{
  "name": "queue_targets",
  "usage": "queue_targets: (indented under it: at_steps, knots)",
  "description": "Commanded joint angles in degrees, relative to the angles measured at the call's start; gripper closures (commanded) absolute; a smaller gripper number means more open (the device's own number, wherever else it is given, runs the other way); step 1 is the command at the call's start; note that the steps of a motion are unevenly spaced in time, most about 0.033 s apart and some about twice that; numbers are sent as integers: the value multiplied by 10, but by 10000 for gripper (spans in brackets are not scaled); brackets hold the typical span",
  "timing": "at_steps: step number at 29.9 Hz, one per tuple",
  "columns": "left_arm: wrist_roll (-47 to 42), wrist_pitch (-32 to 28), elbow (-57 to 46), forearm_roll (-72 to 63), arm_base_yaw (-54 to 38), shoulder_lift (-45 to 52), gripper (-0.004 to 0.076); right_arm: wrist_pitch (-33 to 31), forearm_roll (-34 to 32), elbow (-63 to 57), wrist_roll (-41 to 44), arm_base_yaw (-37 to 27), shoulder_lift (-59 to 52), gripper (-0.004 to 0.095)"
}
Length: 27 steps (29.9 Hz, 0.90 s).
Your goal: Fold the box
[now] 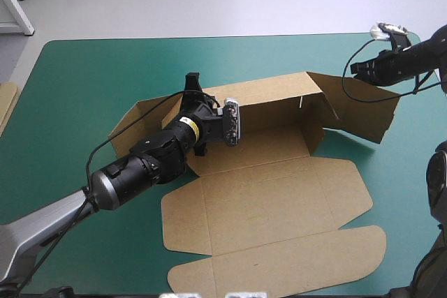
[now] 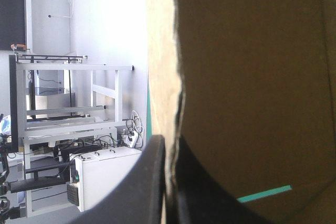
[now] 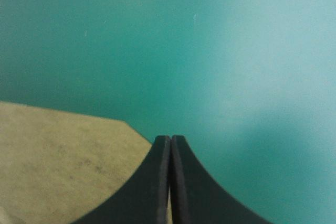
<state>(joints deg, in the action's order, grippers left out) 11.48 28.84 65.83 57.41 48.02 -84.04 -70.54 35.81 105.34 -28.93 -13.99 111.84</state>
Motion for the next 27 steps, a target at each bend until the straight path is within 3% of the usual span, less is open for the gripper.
queue_targets:
  at_steps: [1, 10, 22, 27]
  knots:
    - [-9, -8, 13, 6, 2, 18, 734, -7, 64, -55, -52, 0, -62, 926]
    - [-9, -8, 13, 5, 2, 18, 734, 6, 117, -188, -122, 0, -162, 927]
    - [-23, -8, 13, 5, 2, 18, 734, 91, 219, -411, -328, 0, -260, 919]
    - [-23, -8, 13, 3, 2, 18, 734, 88, 243, -451, -385, 0, -268, 777]
